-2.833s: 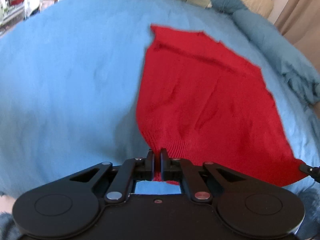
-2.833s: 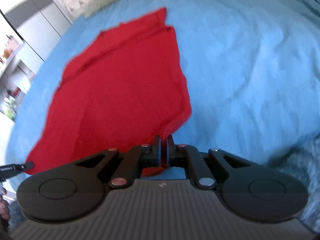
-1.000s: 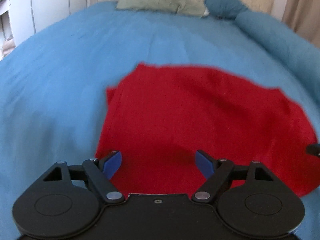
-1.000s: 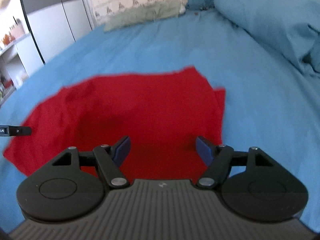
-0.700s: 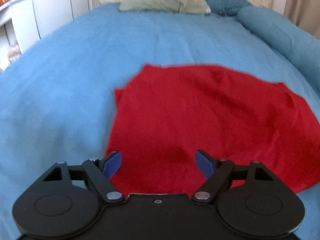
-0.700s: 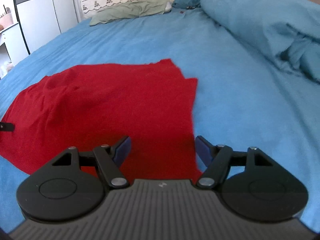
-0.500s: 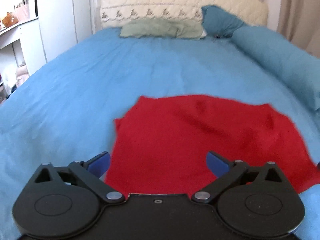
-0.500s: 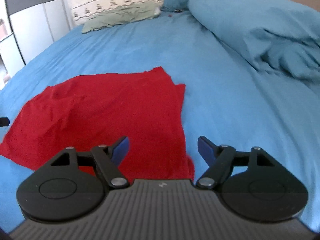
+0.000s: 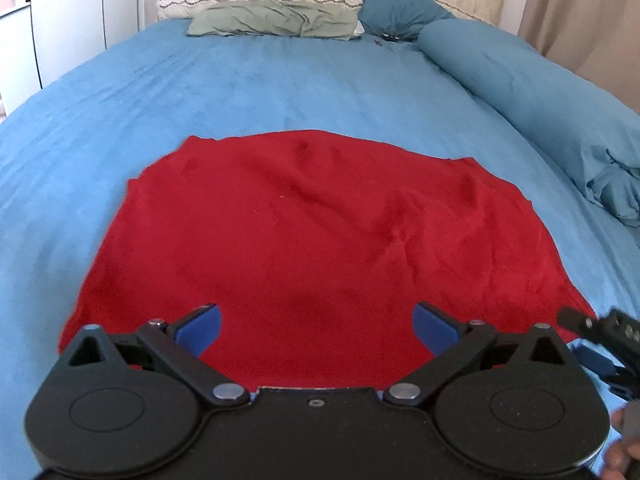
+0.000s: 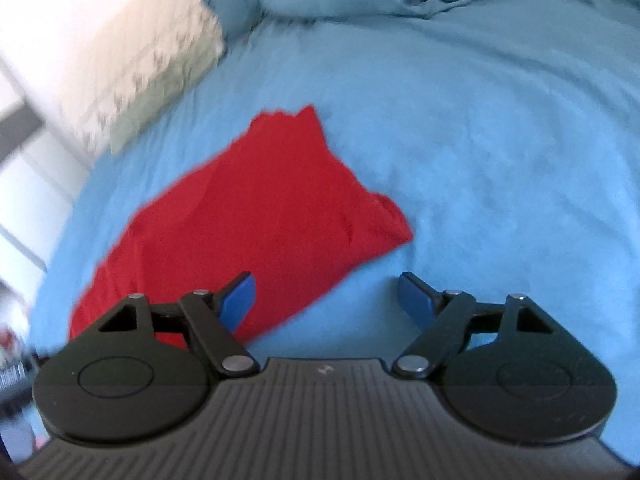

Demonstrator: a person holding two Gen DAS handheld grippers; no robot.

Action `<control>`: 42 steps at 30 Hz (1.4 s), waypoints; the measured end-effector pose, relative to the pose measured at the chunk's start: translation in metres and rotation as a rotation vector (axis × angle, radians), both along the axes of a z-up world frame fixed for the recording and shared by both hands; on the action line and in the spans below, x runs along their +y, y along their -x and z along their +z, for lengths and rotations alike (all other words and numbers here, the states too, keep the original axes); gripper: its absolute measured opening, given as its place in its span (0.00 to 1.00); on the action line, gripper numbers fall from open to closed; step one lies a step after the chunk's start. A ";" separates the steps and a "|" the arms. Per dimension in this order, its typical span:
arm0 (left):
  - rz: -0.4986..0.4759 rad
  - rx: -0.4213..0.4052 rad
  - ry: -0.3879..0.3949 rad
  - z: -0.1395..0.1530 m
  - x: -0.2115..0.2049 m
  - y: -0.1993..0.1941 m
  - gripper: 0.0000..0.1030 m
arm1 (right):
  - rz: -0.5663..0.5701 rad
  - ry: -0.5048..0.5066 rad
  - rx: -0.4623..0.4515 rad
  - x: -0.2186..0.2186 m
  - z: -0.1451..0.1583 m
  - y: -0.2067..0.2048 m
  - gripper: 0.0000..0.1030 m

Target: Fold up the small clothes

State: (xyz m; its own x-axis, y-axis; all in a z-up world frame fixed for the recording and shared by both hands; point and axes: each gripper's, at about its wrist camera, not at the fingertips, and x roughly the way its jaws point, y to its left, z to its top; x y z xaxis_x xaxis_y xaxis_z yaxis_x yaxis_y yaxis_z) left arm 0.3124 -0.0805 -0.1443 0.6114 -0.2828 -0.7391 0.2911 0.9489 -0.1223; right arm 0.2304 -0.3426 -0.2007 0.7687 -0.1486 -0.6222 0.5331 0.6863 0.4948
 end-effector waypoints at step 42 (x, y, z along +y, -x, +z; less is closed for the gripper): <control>0.091 0.047 -0.140 -0.001 0.090 -0.078 1.00 | 0.478 0.113 -0.326 0.144 0.131 -0.126 0.21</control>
State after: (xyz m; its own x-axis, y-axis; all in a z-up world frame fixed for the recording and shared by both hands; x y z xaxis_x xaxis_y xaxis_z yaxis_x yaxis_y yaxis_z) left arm 0.3907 0.0093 -0.1457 0.5939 -0.1196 -0.7956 0.1998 0.9798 0.0018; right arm 0.3568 -0.1987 -0.0701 0.9156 0.2093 -0.3433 -0.0152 0.8712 0.4906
